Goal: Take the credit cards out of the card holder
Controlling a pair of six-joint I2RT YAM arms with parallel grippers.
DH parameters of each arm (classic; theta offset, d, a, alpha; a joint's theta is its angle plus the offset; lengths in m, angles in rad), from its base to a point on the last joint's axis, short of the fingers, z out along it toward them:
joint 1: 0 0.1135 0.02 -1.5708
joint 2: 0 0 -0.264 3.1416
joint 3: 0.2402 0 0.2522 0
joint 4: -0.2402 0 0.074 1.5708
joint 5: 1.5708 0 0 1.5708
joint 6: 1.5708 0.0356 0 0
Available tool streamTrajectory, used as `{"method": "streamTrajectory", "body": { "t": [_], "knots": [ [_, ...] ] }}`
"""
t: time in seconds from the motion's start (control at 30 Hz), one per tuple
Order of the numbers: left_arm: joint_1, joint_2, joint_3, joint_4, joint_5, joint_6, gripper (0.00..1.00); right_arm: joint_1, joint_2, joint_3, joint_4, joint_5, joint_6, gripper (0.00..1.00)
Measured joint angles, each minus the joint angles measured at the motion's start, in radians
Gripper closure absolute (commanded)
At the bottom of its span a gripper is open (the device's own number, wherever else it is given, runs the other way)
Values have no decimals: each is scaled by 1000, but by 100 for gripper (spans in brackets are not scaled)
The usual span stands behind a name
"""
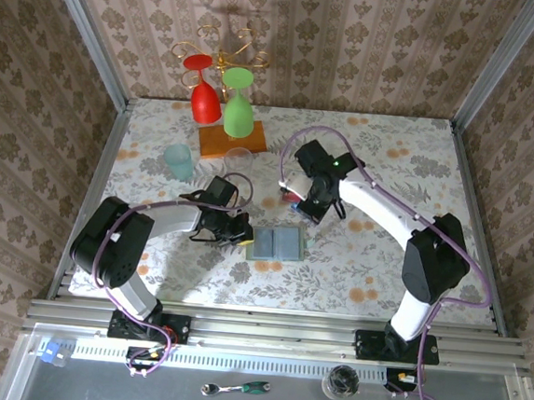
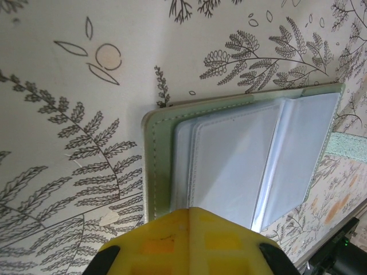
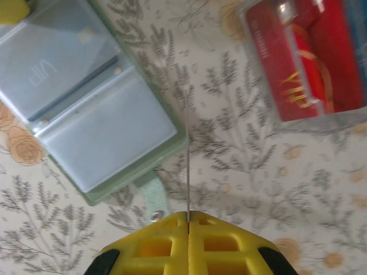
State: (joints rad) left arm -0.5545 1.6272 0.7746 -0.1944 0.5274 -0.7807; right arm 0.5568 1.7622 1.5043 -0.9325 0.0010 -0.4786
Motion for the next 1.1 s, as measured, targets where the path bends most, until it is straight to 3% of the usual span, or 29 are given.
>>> {"method": "streamTrajectory", "body": {
  "t": [0.53,1.1],
  "knots": [
    [0,12,2,16,3,-1,96,-115,254,403,-90,6,-272,100],
    [0,12,18,3,-1,-10,96,-134,488,670,-170,3,-386,98]
  ]
}}
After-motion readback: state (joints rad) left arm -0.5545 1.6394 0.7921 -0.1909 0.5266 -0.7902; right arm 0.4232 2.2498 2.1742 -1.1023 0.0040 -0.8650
